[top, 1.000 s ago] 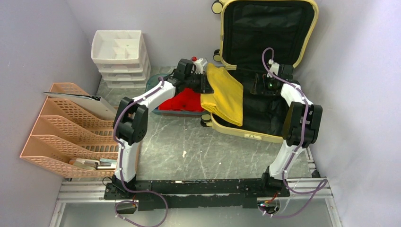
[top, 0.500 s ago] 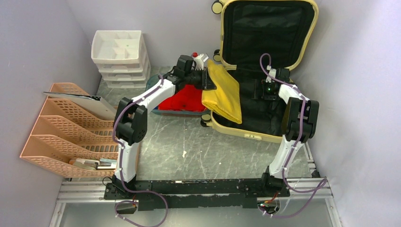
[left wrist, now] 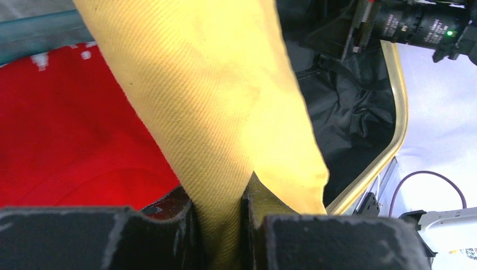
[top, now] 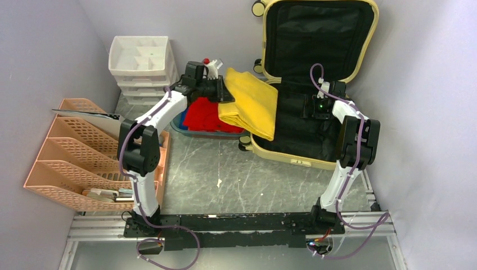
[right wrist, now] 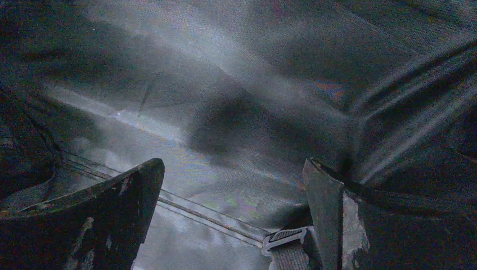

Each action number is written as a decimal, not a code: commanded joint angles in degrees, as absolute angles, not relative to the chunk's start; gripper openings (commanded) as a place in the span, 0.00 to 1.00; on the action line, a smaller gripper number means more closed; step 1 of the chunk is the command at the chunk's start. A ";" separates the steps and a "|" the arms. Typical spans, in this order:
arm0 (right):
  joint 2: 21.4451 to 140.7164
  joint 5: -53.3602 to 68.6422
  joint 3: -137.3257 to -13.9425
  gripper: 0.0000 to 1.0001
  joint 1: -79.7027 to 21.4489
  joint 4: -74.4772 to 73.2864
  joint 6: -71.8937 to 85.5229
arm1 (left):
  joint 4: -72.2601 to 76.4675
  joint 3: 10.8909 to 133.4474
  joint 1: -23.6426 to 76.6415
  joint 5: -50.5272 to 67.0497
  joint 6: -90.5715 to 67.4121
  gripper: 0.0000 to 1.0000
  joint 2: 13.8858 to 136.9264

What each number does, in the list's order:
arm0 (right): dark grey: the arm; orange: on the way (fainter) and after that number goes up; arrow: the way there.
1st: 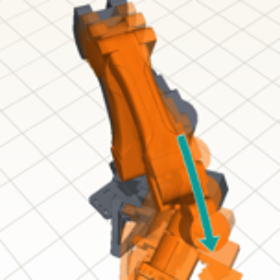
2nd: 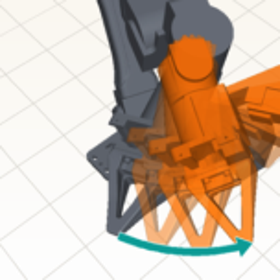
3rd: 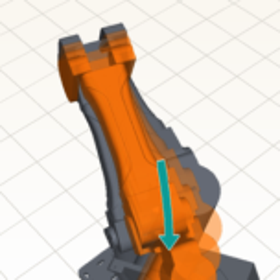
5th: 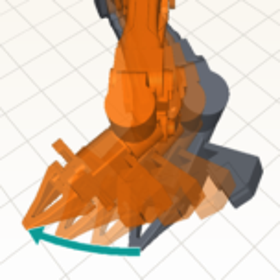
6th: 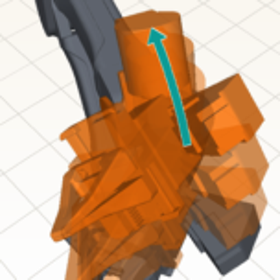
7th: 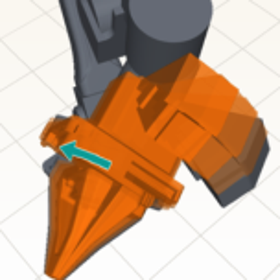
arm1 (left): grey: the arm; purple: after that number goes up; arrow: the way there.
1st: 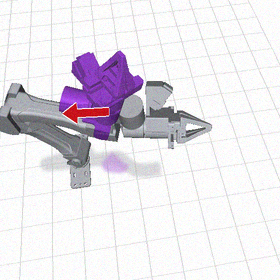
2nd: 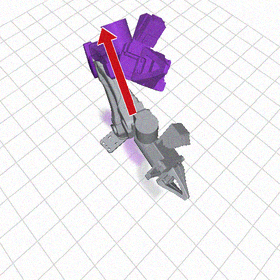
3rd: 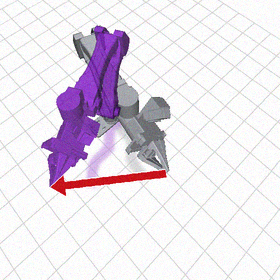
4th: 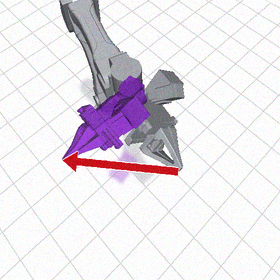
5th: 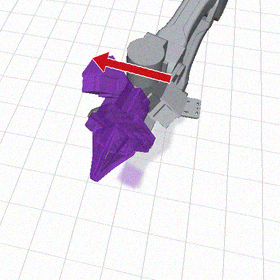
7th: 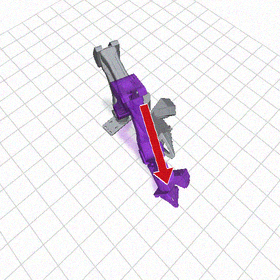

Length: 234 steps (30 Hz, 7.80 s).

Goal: Open, take out, and arrange the luggage
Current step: Place the clothes in the bin, then adjust the clothes in the bin.

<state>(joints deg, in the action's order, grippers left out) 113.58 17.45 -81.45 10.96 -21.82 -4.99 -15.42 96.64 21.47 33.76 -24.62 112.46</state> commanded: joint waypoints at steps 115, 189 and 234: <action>109.27 23.99 -79.98 1.00 12.41 -22.03 -4.83 | -21.04 100.51 19.60 2.01 1.02 0.54 123.07; 121.23 16.70 -108.83 0.89 -24.67 -23.77 7.89 | -15.38 86.48 10.36 15.41 -6.08 0.87 104.97; 121.45 15.29 -106.14 0.77 -26.09 -23.40 4.14 | -13.90 88.70 3.38 25.03 -12.03 0.45 115.25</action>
<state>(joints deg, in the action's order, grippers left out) 123.52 16.45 -105.32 -25.65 -24.75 5.04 -16.82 87.48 3.55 20.95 -10.35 116.86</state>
